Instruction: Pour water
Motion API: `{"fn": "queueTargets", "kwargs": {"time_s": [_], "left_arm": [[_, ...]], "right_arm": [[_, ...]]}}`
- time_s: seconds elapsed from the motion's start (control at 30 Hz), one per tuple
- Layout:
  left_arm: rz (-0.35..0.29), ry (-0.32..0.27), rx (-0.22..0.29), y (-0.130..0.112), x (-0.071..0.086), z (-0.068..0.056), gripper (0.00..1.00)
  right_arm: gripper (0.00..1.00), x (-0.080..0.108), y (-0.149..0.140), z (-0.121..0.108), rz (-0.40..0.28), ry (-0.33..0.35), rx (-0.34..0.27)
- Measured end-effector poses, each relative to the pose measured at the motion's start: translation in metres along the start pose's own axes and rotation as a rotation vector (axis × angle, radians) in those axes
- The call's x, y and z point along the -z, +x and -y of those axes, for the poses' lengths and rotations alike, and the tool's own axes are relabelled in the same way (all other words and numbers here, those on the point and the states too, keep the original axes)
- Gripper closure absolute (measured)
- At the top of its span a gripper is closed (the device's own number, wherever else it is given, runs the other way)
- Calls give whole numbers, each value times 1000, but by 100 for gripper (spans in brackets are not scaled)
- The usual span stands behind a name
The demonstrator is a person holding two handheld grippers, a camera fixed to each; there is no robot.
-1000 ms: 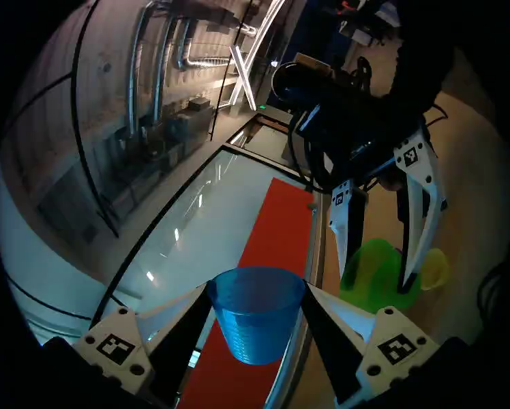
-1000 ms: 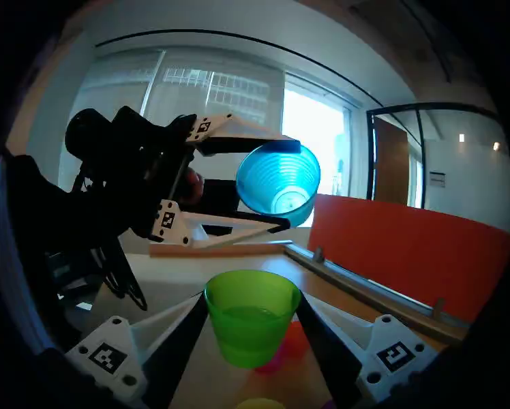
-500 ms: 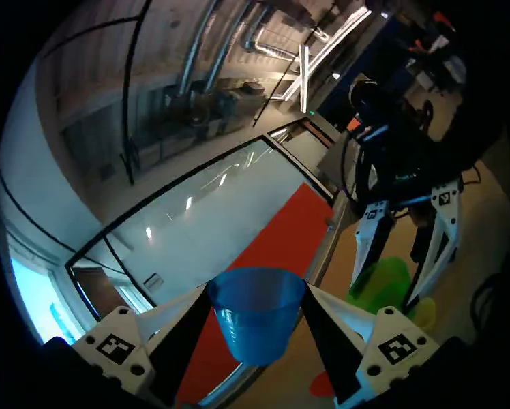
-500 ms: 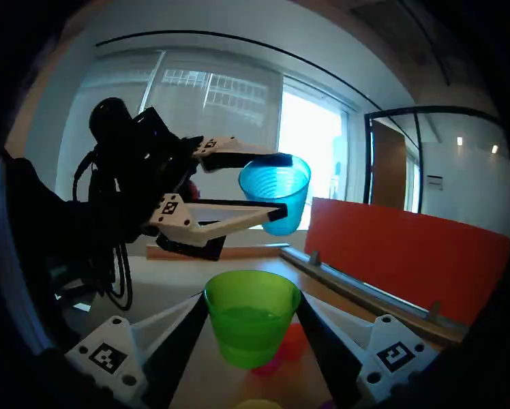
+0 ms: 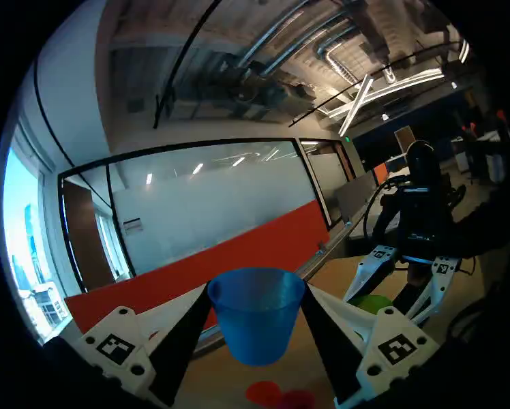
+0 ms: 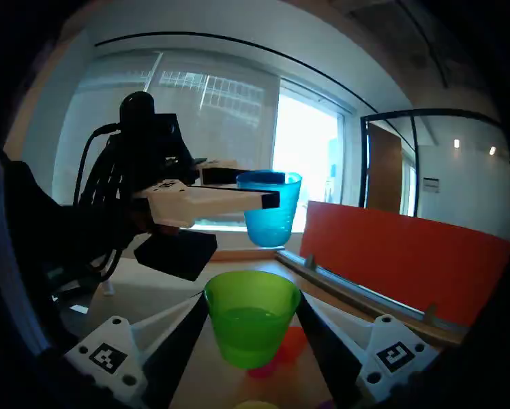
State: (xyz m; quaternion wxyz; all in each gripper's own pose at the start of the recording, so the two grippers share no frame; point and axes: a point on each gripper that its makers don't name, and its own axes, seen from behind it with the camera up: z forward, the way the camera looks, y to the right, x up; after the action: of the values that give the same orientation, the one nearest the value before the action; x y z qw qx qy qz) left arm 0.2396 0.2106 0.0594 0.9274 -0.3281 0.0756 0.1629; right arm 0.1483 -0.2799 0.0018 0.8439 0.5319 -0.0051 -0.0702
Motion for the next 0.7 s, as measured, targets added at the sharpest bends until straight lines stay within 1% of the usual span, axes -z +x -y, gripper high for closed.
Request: {"fn": "queueTargets", "kwargs": {"time_s": [0.1, 0.17, 0.27, 0.5, 0.7], "left_arm": [[7, 4, 67, -5, 0, 2, 12], [7, 1, 99, -7, 0, 2, 12], [15, 1, 131, -11, 0, 4, 12], [39, -10, 184, -18, 1, 1, 12], [63, -15, 200, -24, 3, 1, 12]], "right_arm": [[8, 1, 3, 0, -5, -3, 0], [8, 2, 5, 0, -7, -4, -1], [8, 3, 7, 0, -8, -9, 0], [8, 4, 10, -3, -14, -17, -3], [8, 4, 14, -3, -17, -18, -11]]}}
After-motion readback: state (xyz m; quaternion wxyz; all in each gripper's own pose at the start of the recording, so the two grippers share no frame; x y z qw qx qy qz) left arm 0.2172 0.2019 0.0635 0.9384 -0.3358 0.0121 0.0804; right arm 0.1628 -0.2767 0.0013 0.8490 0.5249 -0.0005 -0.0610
